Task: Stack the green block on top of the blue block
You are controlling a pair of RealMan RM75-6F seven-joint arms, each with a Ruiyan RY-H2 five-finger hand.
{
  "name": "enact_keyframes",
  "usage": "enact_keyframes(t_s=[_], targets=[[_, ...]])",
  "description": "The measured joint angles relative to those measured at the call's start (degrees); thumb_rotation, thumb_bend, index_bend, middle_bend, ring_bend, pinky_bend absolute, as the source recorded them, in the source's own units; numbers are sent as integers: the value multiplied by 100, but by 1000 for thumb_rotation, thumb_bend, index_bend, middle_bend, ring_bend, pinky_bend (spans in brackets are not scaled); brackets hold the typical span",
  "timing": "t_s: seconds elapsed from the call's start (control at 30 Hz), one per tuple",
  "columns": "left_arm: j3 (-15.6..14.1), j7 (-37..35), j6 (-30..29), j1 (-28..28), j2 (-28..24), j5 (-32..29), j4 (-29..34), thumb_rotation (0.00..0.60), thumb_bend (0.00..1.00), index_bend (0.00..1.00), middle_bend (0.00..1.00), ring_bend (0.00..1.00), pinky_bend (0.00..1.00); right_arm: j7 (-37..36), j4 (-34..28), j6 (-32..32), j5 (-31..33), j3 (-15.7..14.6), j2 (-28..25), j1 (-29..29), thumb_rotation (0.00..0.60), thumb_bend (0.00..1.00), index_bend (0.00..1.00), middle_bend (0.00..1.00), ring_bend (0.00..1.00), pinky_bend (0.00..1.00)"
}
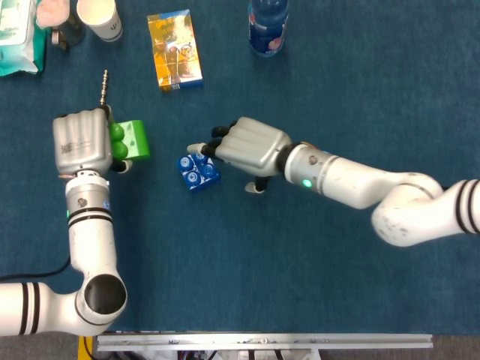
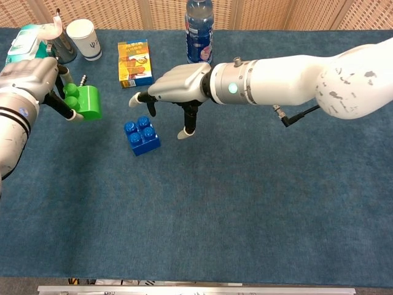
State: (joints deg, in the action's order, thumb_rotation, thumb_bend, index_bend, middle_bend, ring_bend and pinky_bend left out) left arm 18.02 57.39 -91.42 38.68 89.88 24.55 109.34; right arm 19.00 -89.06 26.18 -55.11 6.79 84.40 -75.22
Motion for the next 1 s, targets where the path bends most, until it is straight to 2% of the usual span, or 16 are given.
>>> enact_keyframes(t_s=[0.33, 0.53, 1.0], targets=[[-86, -188, 29, -143, -221, -5, 75, 588, 39, 463, 446, 423, 316, -92, 265, 26, 389, -167, 156, -251, 600, 205, 44, 285, 137, 278], [-122, -282, -15, -229, -330, -9, 125, 591, 39, 463, 446, 422, 316, -141, 520, 18, 508, -228, 316, -358, 600, 154, 44, 285, 137, 270], [-181, -486, 0, -415, -611, -54, 194, 589, 39, 463, 446, 422, 316, -442, 1480, -246, 606, -194, 980, -608, 600, 144, 44, 285, 137, 250]])
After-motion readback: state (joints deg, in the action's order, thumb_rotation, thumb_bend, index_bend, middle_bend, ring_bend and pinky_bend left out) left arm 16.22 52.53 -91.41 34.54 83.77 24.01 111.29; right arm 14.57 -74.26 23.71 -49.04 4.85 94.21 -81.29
